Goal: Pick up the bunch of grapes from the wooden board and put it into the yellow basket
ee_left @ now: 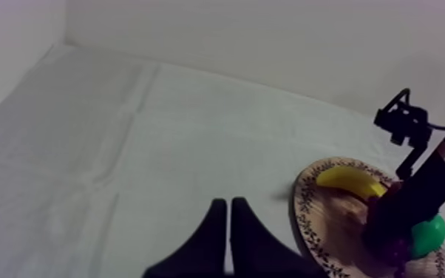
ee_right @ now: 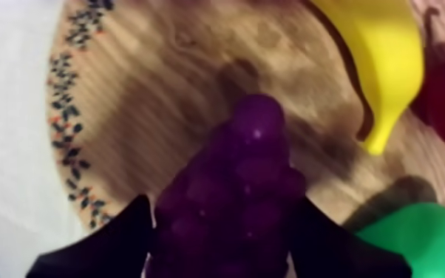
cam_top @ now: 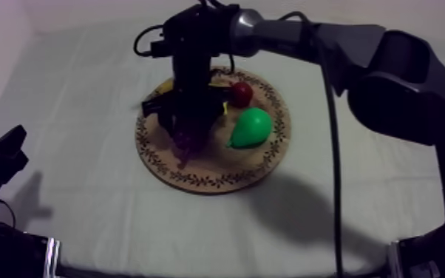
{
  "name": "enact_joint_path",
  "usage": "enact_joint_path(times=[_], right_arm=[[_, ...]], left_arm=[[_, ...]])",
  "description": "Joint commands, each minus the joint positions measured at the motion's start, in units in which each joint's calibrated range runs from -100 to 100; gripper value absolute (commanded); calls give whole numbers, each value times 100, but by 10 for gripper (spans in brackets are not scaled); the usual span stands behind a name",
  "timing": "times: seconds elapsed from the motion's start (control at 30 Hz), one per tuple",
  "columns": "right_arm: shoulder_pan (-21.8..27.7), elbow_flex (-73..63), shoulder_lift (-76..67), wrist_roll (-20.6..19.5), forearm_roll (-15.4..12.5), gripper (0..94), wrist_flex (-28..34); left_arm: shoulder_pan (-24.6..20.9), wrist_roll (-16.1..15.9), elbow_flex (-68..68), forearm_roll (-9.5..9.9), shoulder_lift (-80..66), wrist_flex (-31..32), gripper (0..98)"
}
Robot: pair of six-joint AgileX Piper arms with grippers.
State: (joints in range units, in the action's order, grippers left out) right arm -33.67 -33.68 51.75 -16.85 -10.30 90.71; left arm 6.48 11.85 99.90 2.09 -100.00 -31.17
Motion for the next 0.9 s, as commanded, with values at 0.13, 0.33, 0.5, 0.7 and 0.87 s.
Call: enact_joint_path(times=[0.13, 0.33, 0.5, 0.7, 0.87], right_arm=[[69, 520, -959, 124, 111, 380, 31], [282, 1095, -2117, 372, 413, 384, 33], [598, 1512, -2930, 611, 775, 390, 117], [1159, 1742, -3578, 917, 1078, 361, 136], [1738, 1784, -3907, 1229, 1271, 367, 31]], left_arm=[[0, -1, -2, 4, 0, 5, 1], [0, -1, -2, 4, 0, 5, 1], [0, -1, -2, 4, 0, 5, 1], [0, -1, -2, 4, 0, 5, 1], [0, -1, -2, 4, 0, 5, 1]])
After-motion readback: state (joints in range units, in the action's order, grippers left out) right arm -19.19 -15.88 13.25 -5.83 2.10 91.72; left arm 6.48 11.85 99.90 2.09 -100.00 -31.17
